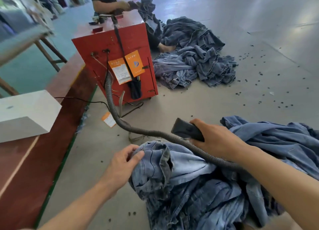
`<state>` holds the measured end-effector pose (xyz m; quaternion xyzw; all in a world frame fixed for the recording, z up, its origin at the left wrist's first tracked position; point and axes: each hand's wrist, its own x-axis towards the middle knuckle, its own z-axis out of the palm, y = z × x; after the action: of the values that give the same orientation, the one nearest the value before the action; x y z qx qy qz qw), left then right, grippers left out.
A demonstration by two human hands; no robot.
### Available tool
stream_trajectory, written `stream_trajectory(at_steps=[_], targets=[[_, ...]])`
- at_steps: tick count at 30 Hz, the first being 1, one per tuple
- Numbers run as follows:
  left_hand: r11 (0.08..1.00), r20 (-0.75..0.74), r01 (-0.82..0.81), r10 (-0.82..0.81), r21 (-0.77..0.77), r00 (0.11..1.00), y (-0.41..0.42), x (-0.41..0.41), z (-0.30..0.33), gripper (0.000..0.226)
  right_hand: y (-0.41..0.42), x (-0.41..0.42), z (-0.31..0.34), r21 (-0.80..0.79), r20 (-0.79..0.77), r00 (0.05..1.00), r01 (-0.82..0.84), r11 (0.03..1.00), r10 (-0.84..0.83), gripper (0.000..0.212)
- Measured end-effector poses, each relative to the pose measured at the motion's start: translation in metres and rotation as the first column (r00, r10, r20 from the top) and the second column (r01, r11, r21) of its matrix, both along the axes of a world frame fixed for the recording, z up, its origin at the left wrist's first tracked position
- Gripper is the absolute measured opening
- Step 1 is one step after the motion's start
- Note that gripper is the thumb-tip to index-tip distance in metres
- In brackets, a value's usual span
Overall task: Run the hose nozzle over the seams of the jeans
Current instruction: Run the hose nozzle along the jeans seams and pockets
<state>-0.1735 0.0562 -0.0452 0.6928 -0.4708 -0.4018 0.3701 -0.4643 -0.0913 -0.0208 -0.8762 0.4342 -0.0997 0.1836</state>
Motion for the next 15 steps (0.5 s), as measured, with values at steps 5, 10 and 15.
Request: stream_trajectory(at_steps=[5,10,15], targets=[[0.935,-0.579,-0.22,0.345,0.278,0.739,0.003,-0.026,-0.023,0.013,-0.001,-0.001,-0.004,-0.004,0.025,0.999,0.028,1.0,-0.028,0.047],[0.885,-0.686,-0.226,0.46,0.407,0.564,-0.013,-0.013,-0.026,0.026,0.003,0.001,-0.004,0.05,0.037,0.997,0.06,0.997,-0.062,0.065],[0.889,-0.778,-0.125,0.447,0.44,0.441,-0.011,-0.001,-0.027,0.029,0.011,0.005,0.002,0.01,-0.009,1.0,-0.008,1.0,0.008,0.039]])
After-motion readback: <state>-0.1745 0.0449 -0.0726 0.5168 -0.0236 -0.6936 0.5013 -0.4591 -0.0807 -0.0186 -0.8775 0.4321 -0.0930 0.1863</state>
